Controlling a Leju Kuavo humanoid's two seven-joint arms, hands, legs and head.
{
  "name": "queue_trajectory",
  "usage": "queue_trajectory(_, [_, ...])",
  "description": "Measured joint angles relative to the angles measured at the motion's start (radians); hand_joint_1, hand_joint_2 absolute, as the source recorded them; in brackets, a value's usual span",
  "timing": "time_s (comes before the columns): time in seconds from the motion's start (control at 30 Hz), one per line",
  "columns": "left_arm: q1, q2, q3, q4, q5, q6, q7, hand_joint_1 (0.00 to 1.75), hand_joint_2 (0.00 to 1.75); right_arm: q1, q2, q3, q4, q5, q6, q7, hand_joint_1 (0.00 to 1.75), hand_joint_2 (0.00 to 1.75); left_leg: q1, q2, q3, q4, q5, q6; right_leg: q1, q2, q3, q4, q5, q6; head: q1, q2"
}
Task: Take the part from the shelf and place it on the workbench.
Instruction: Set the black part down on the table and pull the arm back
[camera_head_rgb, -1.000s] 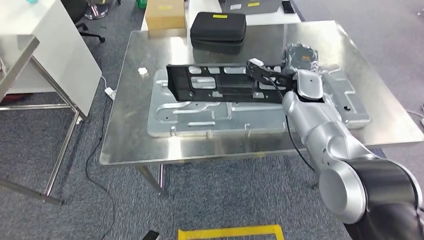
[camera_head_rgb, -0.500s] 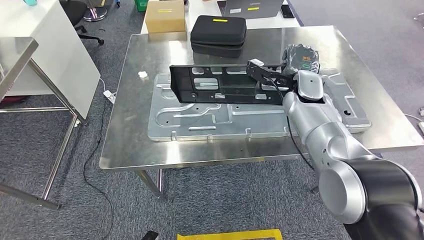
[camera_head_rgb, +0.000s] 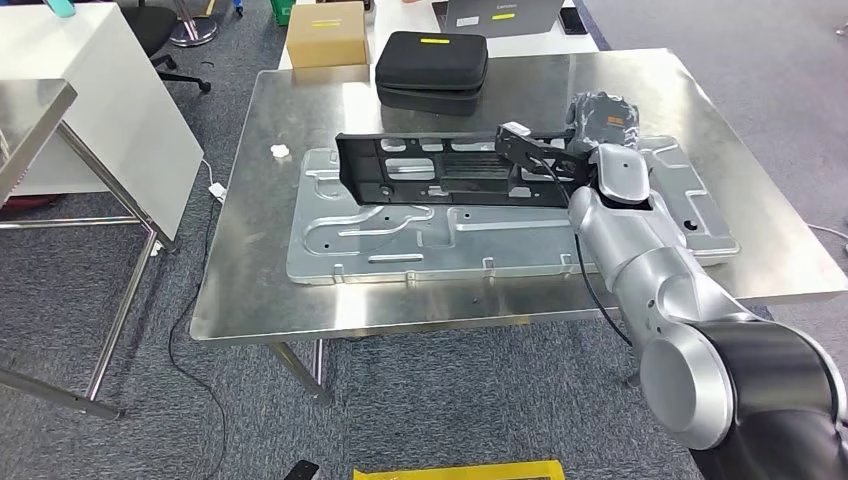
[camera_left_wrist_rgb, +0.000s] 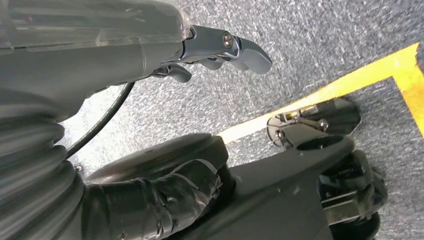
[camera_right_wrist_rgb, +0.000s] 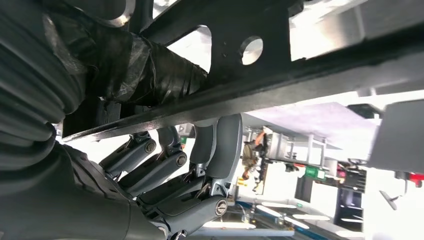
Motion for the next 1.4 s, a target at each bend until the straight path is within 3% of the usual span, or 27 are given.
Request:
queue_trajectory(0.07, [0.001, 0.000, 0.000, 0.000, 0.000, 0.000, 0.002, 0.00, 1.75, -0.002, 0.000, 0.000, 0.000, 0.000, 0.001, 0.001, 1.75, 1.75, 0.003, 0.001, -0.030, 0.070, -0.045, -0.007, -0.003, -0.001, 0.004, -0.006, 0.003, -0.014, 0.000, 0.000])
queue_trajectory(0.13, [0.000, 0.000, 0.000, 0.000, 0.000, -0.001, 0.006, 0.00, 1.75, -0.002, 0.001, 0.000, 0.000, 0.001, 0.002, 0.001, 1.75, 1.75, 0.003, 0.002, -0.089, 0.202, -0.105, -0.011, 0.001, -0.001, 0.004, -0.006, 0.002, -0.021, -0.001, 0.000])
queue_trajectory(0.17, [0.000, 0.000, 0.000, 0.000, 0.000, -0.001, 0.007, 0.00, 1.75, 0.000, 0.002, 0.000, 0.000, 0.001, 0.003, 0.001, 1.75, 1.75, 0.004, 0.002, -0.114, 0.253, -0.120, -0.012, 0.003, -0.001, 0.005, -0.006, 0.000, -0.022, 0.000, 0.000])
queue_trajectory(0.2, [-0.001, 0.000, -0.001, 0.000, 0.001, -0.001, 0.008, 0.00, 1.75, 0.001, 0.002, 0.000, 0.000, 0.001, 0.003, 0.001, 1.75, 1.75, 0.003, 0.002, -0.125, 0.273, -0.116, -0.011, 0.005, 0.000, 0.006, -0.006, -0.003, -0.024, 0.000, 0.000])
queue_trajectory(0.23, [-0.001, 0.000, -0.003, 0.000, 0.000, -0.002, 0.008, 0.00, 1.75, 0.002, 0.002, 0.000, 0.000, 0.001, 0.003, 0.001, 1.75, 1.75, 0.003, 0.002, -0.116, 0.255, -0.095, -0.009, 0.007, 0.001, 0.008, -0.005, -0.008, -0.024, 0.000, 0.000])
queue_trajectory(0.3, [0.001, 0.001, -0.008, 0.000, 0.000, -0.003, 0.006, 0.00, 1.75, 0.003, 0.002, 0.000, 0.000, 0.001, 0.003, 0.001, 1.75, 1.75, -0.001, 0.003, -0.052, 0.129, -0.032, 0.005, 0.010, 0.003, 0.017, -0.004, -0.017, -0.023, 0.000, 0.000])
queue_trajectory(0.33, [0.002, 0.002, -0.011, 0.000, 0.000, -0.003, 0.005, 0.00, 1.75, 0.002, 0.001, 0.000, 0.000, 0.001, 0.002, 0.001, 1.75, 1.75, -0.003, 0.005, -0.017, 0.064, -0.018, 0.013, 0.013, 0.003, 0.021, -0.004, -0.022, -0.019, 0.000, 0.000])
queue_trajectory(0.4, [0.003, 0.004, -0.014, 0.000, 0.000, -0.003, 0.004, 0.00, 1.75, 0.000, 0.000, 0.000, 0.000, 0.001, 0.002, 0.001, 1.75, 1.75, -0.008, 0.008, 0.019, -0.007, -0.023, 0.025, 0.014, 0.003, 0.028, -0.004, -0.024, -0.007, 0.000, 0.000])
queue_trajectory(0.53, [0.007, 0.005, -0.017, 0.000, 0.000, -0.002, 0.002, 0.00, 1.75, -0.001, -0.001, 0.000, -0.002, 0.001, 0.001, 0.001, 1.75, 1.75, -0.006, 0.007, 0.064, -0.034, -0.030, 0.047, 0.011, 0.002, 0.024, 0.036, -0.024, 0.015, 0.001, 0.000])
queue_trajectory(0.6, [0.008, 0.006, -0.018, 0.000, 0.000, -0.001, -0.001, 0.00, 1.75, -0.003, -0.003, 0.000, -0.002, 0.001, 0.000, 0.001, 1.75, 1.75, -0.004, 0.009, 0.089, -0.037, -0.037, 0.054, 0.007, 0.001, -0.034, 0.126, -0.048, 0.024, 0.001, 0.000])
queue_trajectory(0.67, [0.007, 0.006, -0.019, 0.000, 0.000, 0.000, -0.003, 0.00, 1.75, 0.002, -0.007, 0.000, -0.001, 0.001, 0.000, 0.001, 1.75, 1.75, -0.003, 0.009, 0.109, -0.037, -0.050, 0.054, 0.003, 0.001, -0.116, 0.227, -0.090, 0.031, 0.001, 0.000])
queue_trajectory(0.73, [0.010, 0.005, -0.020, 0.000, 0.000, 0.001, 0.000, 0.00, 1.75, 0.012, -0.011, -0.001, 0.000, 0.001, 0.000, 0.000, 1.75, 1.75, -0.001, 0.004, 0.134, -0.036, -0.070, 0.048, -0.002, 0.000, -0.159, 0.235, -0.112, 0.034, 0.001, 0.000])
queue_trajectory(0.77, [0.012, 0.005, -0.020, 0.000, 0.000, 0.003, 0.002, 0.00, 1.75, 0.014, -0.012, -0.001, 0.000, 0.001, 0.000, 0.000, 1.75, 1.75, 0.000, 0.002, 0.150, -0.036, -0.084, 0.043, -0.003, -0.001, -0.160, 0.193, -0.094, 0.035, 0.001, 0.000])
queue_trajectory(0.83, [0.015, 0.005, -0.020, 0.000, 0.000, 0.006, 0.005, 0.00, 1.75, 0.018, -0.014, -0.001, 0.001, 0.001, -0.001, -0.001, 1.75, 1.75, 0.000, -0.001, 0.179, -0.032, -0.115, 0.032, -0.003, -0.002, -0.141, 0.069, 0.021, 0.031, 0.001, 0.000])
queue_trajectory(0.9, [0.013, 0.005, -0.021, 0.000, 0.000, 0.013, 0.009, 0.00, 1.75, 0.022, -0.016, -0.001, 0.004, 0.000, -0.001, -0.002, 1.75, 1.75, -0.002, -0.003, 0.189, -0.030, -0.141, 0.020, 0.002, -0.003, -0.128, 0.002, 0.116, 0.018, 0.004, 0.000])
queue_trajectory(0.93, [0.011, 0.005, -0.022, 0.000, 0.000, 0.017, 0.010, 0.00, 1.75, 0.025, -0.017, -0.002, 0.004, 0.000, -0.002, -0.003, 1.75, 1.75, -0.003, -0.004, 0.191, -0.028, -0.144, 0.014, 0.005, -0.002, -0.128, -0.002, 0.127, 0.009, 0.005, 0.000])
queue_trajectory(1.0, [0.008, 0.005, -0.025, 0.000, 0.000, 0.027, 0.012, 0.00, 1.75, 0.027, -0.017, -0.002, 0.002, 0.000, -0.003, -0.003, 1.75, 1.75, -0.001, -0.003, 0.175, 0.001, -0.130, 0.003, 0.005, -0.002, -0.120, -0.003, 0.119, -0.007, 0.007, 0.000])
queue_trajectory(1.07, [0.008, 0.005, -0.030, 0.000, 0.000, 0.037, 0.011, 0.00, 1.75, 0.027, -0.017, -0.002, 0.000, 0.000, -0.004, -0.002, 1.75, 1.75, 0.000, 0.000, 0.125, 0.092, -0.125, -0.006, 0.004, -0.001, -0.105, -0.011, 0.108, -0.022, 0.008, 0.000])
queue_trajectory(1.13, [0.008, 0.005, -0.037, 0.000, 0.000, 0.047, 0.010, 0.00, 1.75, 0.029, -0.017, -0.002, 0.000, 0.001, -0.004, -0.003, 1.75, 1.75, 0.000, 0.001, 0.049, 0.203, -0.176, -0.010, 0.005, 0.001, -0.091, -0.015, 0.096, -0.031, 0.008, 0.000])
queue_trajectory(1.2, [0.008, 0.005, -0.044, 0.000, 0.000, 0.054, 0.010, 0.00, 1.75, 0.032, -0.016, -0.002, 0.000, 0.001, -0.004, -0.006, 1.75, 1.75, 0.000, 0.001, -0.012, 0.259, -0.224, -0.011, 0.008, 0.004, -0.082, -0.014, 0.087, -0.032, 0.007, 0.000])
queue_trajectory(1.23, [0.008, 0.005, -0.046, 0.000, 0.000, 0.057, 0.011, 0.00, 1.75, 0.033, -0.016, -0.002, 0.000, 0.001, -0.003, -0.007, 1.75, 1.75, 0.000, 0.001, -0.023, 0.248, -0.214, -0.009, 0.010, 0.005, -0.077, -0.014, 0.083, -0.033, 0.007, 0.000])
queue_trajectory(1.33, [0.008, 0.006, -0.051, 0.000, 0.001, 0.060, 0.013, 0.00, 1.75, 0.033, -0.016, -0.002, 0.000, 0.001, -0.003, -0.008, 1.75, 1.75, -0.007, 0.002, 0.016, 0.083, -0.086, 0.012, 0.017, 0.007, -0.061, -0.013, 0.075, -0.031, 0.008, 0.000])
queue_trajectory(1.4, [0.008, 0.007, -0.054, 0.000, 0.001, 0.062, 0.014, 0.00, 1.75, 0.032, -0.017, -0.003, 0.000, 0.001, -0.003, -0.008, 1.75, 1.75, -0.015, 0.002, 0.039, 0.007, -0.061, 0.027, 0.018, 0.008, -0.059, -0.012, 0.074, -0.024, 0.008, 0.000])
